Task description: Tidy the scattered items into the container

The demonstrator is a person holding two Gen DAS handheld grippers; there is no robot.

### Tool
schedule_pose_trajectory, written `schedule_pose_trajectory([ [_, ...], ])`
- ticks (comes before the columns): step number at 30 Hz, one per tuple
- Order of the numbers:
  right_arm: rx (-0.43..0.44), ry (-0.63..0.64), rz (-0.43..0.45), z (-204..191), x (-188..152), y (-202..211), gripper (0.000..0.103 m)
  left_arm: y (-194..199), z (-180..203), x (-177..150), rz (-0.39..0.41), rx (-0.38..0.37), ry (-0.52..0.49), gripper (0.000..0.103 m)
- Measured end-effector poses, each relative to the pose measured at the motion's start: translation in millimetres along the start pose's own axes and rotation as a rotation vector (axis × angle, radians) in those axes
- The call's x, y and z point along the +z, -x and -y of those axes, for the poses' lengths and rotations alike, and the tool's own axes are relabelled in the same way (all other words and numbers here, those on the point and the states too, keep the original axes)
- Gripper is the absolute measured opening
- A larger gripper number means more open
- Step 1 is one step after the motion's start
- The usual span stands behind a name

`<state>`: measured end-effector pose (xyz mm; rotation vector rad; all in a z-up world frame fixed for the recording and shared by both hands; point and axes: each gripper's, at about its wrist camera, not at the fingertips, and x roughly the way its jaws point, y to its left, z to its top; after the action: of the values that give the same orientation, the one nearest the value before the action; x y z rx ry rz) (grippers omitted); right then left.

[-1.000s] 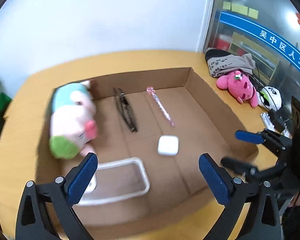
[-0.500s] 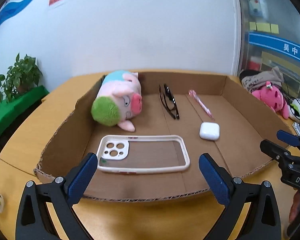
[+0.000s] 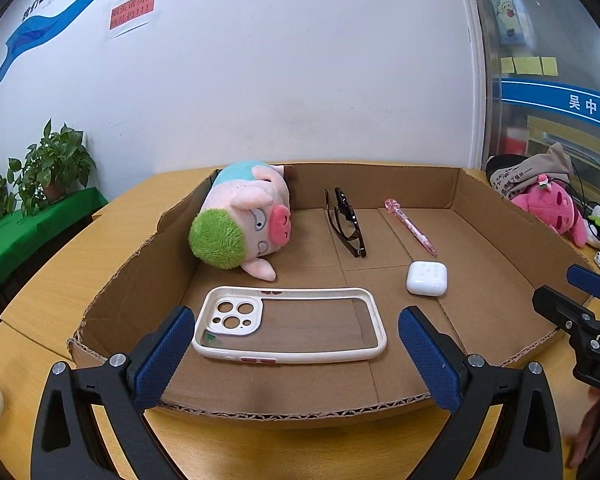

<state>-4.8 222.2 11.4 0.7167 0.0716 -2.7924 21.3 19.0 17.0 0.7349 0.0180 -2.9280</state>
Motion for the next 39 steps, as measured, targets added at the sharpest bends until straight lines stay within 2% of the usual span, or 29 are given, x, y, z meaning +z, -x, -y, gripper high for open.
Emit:
schedule_pose_trajectory([
  [39, 0.001, 0.003, 0.001, -0.8, -0.3, 0.0, 0.087, -0.2, 0.1, 0.3, 0.000, -0.002, 0.002, 0.103],
])
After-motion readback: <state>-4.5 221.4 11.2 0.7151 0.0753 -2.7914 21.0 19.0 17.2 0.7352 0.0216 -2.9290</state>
